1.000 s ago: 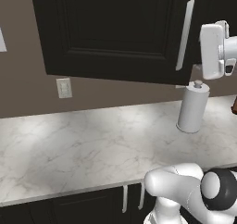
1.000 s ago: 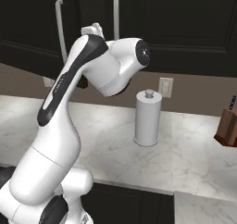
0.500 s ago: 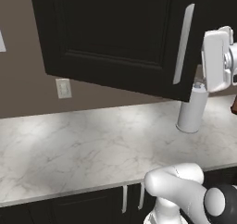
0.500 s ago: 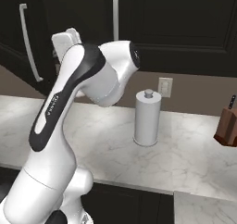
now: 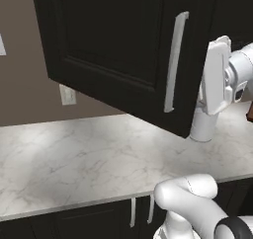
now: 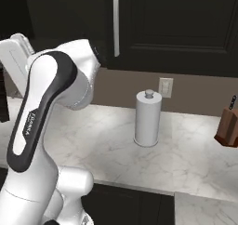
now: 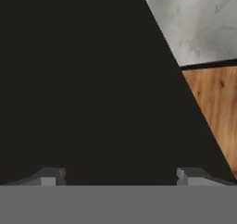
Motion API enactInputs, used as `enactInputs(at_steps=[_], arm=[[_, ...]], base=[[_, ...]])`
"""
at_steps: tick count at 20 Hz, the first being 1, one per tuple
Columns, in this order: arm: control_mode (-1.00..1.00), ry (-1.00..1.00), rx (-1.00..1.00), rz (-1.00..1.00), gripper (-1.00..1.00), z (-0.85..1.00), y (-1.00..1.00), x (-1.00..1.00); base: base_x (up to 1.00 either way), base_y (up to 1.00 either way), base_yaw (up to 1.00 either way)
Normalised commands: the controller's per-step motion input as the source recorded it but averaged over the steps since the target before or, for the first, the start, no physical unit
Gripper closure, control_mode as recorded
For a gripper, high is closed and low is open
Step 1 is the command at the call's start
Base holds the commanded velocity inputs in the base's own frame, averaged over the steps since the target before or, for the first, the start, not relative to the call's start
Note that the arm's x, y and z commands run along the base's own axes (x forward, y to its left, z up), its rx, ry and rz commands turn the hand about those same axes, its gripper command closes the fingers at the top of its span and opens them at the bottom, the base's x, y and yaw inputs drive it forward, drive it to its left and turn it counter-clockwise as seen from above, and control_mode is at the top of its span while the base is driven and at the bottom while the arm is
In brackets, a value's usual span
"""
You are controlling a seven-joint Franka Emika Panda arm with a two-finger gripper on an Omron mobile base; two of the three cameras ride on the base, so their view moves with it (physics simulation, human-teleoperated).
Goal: The dining table condiment station is running low on shaker. Refill the condiment station by opening the cabinet and taking the shaker from the cabinet and placing it on the dining table.
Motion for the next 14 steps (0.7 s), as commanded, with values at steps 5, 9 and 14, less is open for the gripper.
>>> enactInputs(at_steps=[5, 9, 14], arm=[[-1.0, -0.02, -0.06, 0.27, -1.0, -0.05, 1.0, -0.58], [-1.0, 0.0, -0.07, 0.3, -1.0, -0.03, 1.0, -0.28], [-1.0, 0.0, -0.08, 0.29, -1.0, -0.06, 1.0, -0.17]], base=[[0.0, 0.0, 0.0], [0.0, 0.0, 0.0], [0.0, 0.0, 0.0]])
